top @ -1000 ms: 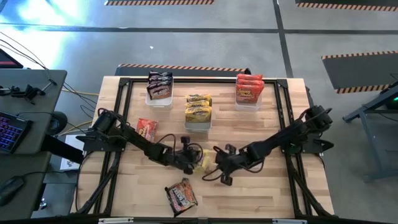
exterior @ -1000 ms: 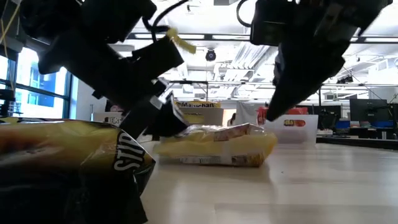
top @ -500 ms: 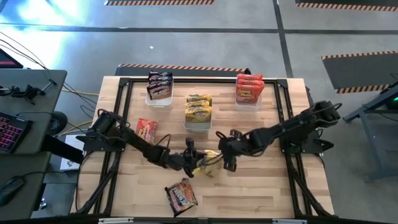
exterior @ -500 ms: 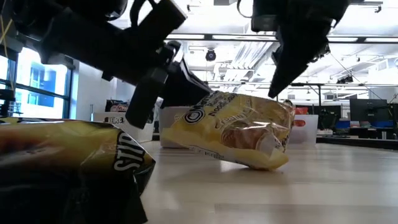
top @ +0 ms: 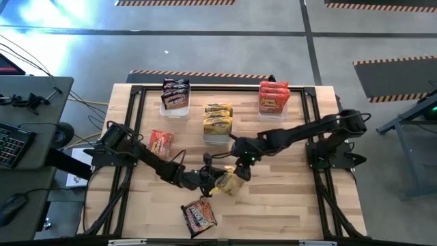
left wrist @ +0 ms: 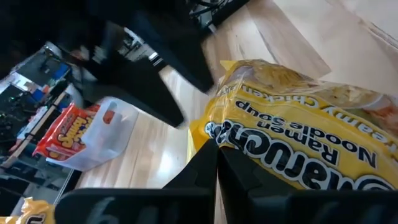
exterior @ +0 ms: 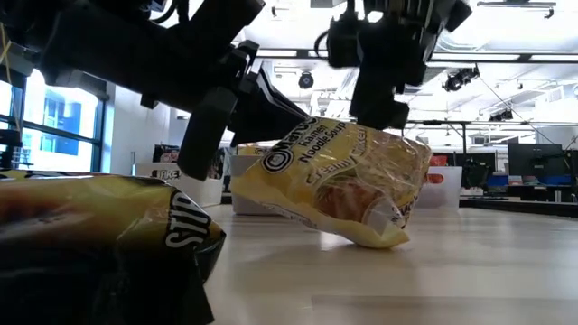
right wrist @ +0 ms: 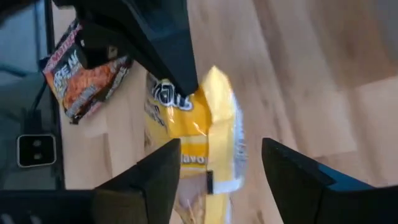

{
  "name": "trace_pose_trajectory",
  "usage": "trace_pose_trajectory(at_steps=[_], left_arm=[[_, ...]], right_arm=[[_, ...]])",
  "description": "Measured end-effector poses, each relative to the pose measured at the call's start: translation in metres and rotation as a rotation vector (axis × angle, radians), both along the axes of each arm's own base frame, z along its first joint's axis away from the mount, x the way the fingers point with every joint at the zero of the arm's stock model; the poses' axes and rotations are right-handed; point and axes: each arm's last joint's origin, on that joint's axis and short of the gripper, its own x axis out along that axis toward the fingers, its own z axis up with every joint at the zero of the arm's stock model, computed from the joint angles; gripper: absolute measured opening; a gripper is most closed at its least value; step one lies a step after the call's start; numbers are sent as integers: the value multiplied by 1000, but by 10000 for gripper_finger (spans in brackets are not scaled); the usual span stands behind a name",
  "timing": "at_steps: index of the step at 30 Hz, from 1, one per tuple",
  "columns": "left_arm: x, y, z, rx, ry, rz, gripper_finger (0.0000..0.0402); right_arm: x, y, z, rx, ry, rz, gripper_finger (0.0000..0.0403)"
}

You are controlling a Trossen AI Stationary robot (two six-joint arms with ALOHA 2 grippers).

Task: Sort Maruchan noodles
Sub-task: Put the yellow noodle pack into the gray bin

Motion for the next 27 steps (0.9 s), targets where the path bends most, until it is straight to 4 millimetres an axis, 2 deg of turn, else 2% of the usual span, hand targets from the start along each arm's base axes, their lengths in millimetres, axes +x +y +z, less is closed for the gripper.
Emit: trace_pose_trajectory(at_steps=[5,8,16,27], left_arm=[[-1,-3,2,12,-14,-5,0],[-1,-3,3,12,-22,-5,0],[-1,-4,3,15,-26,14,0],[-3,-8,5,23,-45,28,0]], right_arm=[[10,1,-23,32,46,50,213],[18,5,-30,91,8,118,213],[26,16,-32,138,-75,188,213],[30,41,-34,23,-144,68,213]])
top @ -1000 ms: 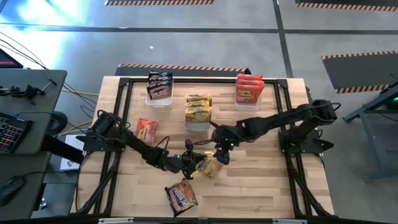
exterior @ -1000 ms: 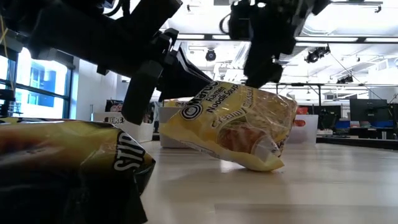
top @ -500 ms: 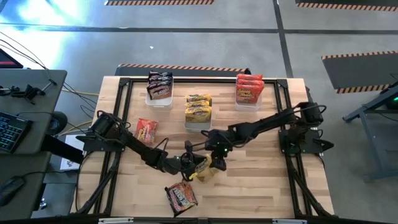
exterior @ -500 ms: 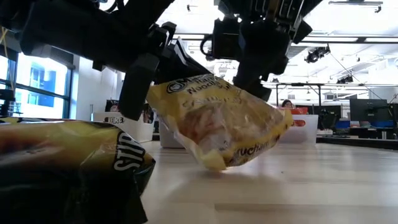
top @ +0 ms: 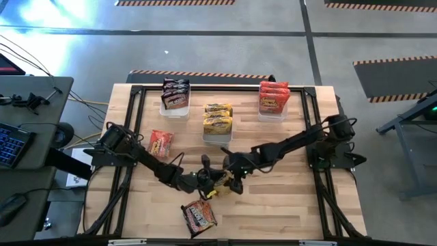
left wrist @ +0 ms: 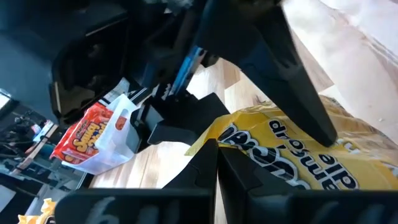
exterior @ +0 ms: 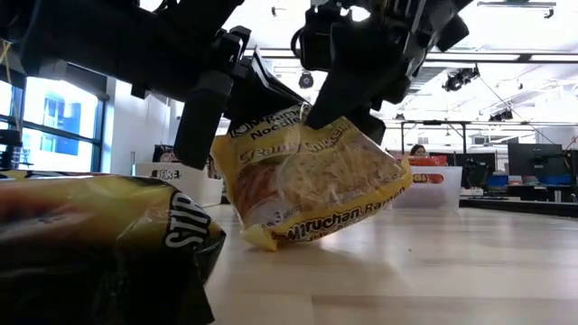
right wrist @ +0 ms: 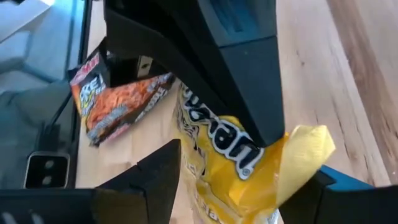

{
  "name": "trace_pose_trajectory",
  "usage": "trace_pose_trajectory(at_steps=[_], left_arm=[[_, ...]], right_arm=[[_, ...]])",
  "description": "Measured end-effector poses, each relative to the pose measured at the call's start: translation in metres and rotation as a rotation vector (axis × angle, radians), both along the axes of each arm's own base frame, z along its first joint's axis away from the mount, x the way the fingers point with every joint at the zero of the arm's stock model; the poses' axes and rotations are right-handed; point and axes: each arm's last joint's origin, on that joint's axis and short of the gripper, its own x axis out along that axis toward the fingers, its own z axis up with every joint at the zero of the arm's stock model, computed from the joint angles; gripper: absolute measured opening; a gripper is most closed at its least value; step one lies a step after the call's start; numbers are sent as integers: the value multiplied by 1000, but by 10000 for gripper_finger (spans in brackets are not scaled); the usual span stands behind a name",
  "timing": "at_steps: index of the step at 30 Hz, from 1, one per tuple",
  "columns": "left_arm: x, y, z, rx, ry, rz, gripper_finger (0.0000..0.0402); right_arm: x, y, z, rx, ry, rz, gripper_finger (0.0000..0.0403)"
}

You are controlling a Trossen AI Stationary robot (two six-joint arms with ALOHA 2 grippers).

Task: Sort Maruchan noodles
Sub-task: Put the yellow noodle pack into the gray bin

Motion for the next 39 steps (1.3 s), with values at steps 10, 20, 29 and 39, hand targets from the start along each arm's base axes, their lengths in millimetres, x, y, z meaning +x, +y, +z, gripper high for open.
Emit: trace_pose_trajectory(at_steps=[10,20,29,39], left_arm=[[-3,-5,1,3,-7,1,0],[-5,-9,3,0,-10,-15,0],[-10,-14,23,-63,-73,-18,1],[-25,-5,59,-263,-61,-6,24]], right_arm=[[-10,39,0,-100,-49,-115,213],[-7,70,-15,-120,-153,-215,211],[-12,85,-18,-208,-237,-330,139],[-13,89,-16,-328,-284,-288,99]])
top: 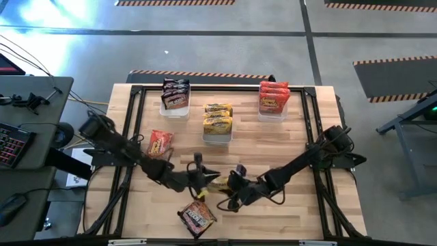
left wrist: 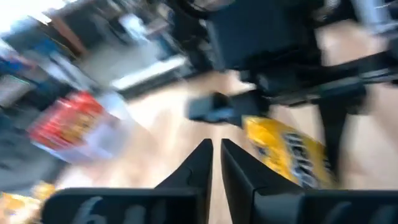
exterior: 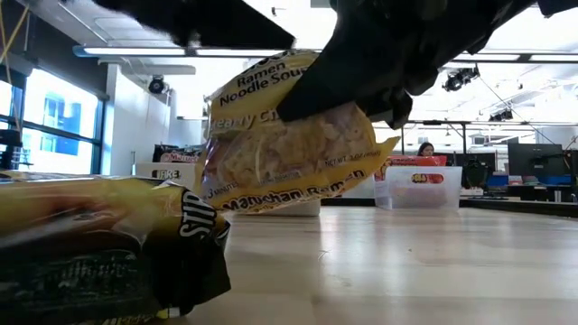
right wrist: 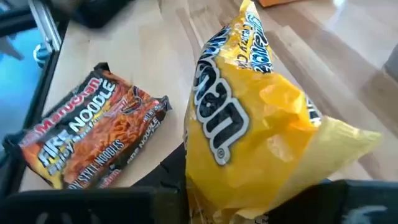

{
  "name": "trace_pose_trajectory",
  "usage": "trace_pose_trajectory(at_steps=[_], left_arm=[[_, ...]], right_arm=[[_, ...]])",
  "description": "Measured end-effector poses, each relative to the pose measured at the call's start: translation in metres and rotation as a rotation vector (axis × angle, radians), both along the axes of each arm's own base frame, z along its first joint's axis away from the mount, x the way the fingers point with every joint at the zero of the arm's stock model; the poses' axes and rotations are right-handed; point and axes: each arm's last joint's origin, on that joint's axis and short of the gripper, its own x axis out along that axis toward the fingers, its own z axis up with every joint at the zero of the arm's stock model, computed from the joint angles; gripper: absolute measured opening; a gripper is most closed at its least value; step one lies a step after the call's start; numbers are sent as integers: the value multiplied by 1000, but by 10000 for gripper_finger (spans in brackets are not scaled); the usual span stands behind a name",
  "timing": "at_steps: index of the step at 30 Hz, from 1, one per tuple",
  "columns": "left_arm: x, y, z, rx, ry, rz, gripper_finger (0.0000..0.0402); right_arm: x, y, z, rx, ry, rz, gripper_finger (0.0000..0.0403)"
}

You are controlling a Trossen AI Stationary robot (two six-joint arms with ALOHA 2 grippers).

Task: Sort Maruchan noodles
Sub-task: Put the yellow noodle pack into the gray bin

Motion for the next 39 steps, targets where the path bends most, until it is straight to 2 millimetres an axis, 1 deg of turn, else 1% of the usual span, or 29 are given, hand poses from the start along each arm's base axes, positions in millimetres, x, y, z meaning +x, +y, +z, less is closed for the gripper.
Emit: trace_pose_trajectory(at_steps=[2,6,8,11,14,16,18,20,22,25,29,31,32,36,39], left_arm=[[-9,7,12,-117,60,-47,35],[-26,24,34,-413,181,-142,62],[-31,31,40,-493,225,-161,80],[-36,34,44,-513,256,-178,115],[-37,33,41,-539,286,-194,160],[-34,33,37,-556,305,-178,193],[-32,34,35,-545,360,-148,224],[-26,35,39,-534,387,-124,250],[-23,35,41,-518,421,-101,267],[-12,31,44,-501,448,-100,280],[0,30,40,-455,542,-71,281],[6,30,36,-461,585,-64,281],[11,29,37,-480,580,-82,281],[21,26,36,-504,598,-115,281],[23,29,34,-473,634,-108,280]], right_arm=[[1,-1,0,-41,5,22,106],[3,-6,0,-121,29,107,108],[6,-10,-1,-138,43,155,103],[10,-18,-1,-155,50,169,99],[14,-25,0,-190,47,174,98],[16,-28,1,-207,40,176,99],[17,-30,1,-220,35,196,99],[18,-29,2,-231,29,223,99],[18,-29,3,-245,23,241,99],[19,-29,4,-258,11,252,99],[20,-28,6,-268,-10,264,99],[20,-28,7,-273,-17,268,99],[20,-28,7,-274,-21,268,99],[21,-27,8,-286,-32,276,99],[21,-27,9,-293,-46,281,99]])
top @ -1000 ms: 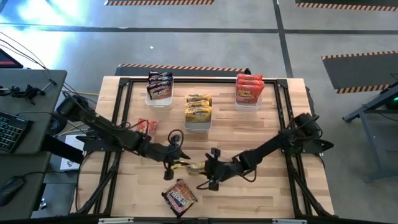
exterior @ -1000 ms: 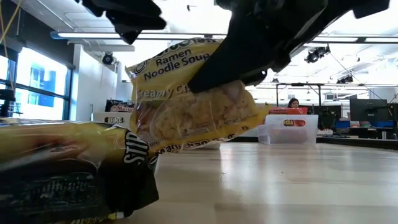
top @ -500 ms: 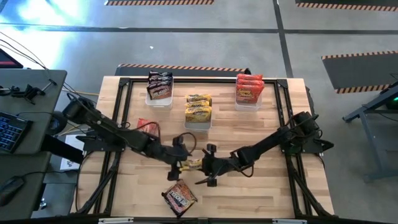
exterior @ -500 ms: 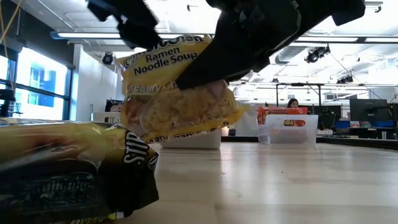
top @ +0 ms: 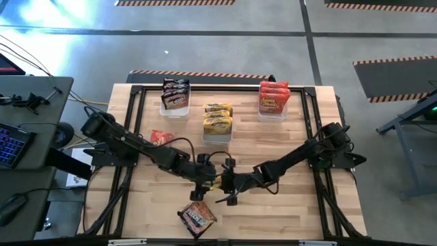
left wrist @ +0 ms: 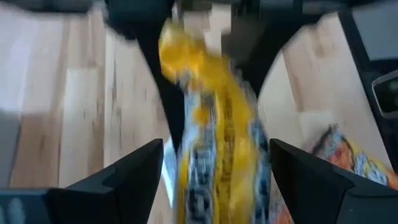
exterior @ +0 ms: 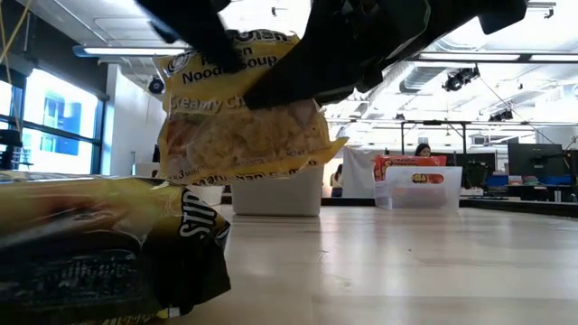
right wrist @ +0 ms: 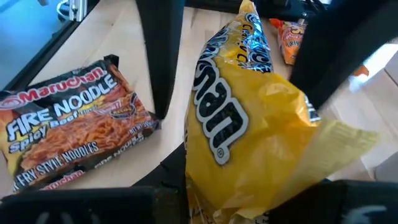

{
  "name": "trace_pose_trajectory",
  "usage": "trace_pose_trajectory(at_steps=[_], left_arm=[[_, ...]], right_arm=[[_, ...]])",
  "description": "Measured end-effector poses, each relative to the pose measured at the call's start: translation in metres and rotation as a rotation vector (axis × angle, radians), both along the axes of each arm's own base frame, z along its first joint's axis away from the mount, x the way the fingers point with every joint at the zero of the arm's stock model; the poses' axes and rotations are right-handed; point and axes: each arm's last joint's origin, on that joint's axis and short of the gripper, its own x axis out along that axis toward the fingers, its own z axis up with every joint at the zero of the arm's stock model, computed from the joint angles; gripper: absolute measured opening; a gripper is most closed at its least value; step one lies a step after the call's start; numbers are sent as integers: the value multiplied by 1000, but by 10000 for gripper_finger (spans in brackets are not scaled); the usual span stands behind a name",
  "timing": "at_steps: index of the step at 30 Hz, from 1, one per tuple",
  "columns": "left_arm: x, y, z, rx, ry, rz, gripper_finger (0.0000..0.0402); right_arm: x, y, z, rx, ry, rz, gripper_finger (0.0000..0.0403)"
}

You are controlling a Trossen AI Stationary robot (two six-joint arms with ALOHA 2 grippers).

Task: Sort Maruchan noodles
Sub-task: Put the yellow noodle pack into the gray bin

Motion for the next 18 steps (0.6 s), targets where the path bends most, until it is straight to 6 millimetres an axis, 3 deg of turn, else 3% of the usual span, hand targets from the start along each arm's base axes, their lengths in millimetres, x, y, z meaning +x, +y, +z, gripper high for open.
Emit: trace_pose_trajectory(at_steps=[7,18], left_arm=[[3,3,2,6,-2,1,257],[0,4,3,-14,29,-31,112]], right_arm=[[0,0,1,0,-11,-1,99],[0,0,1,17,-16,-24,146]])
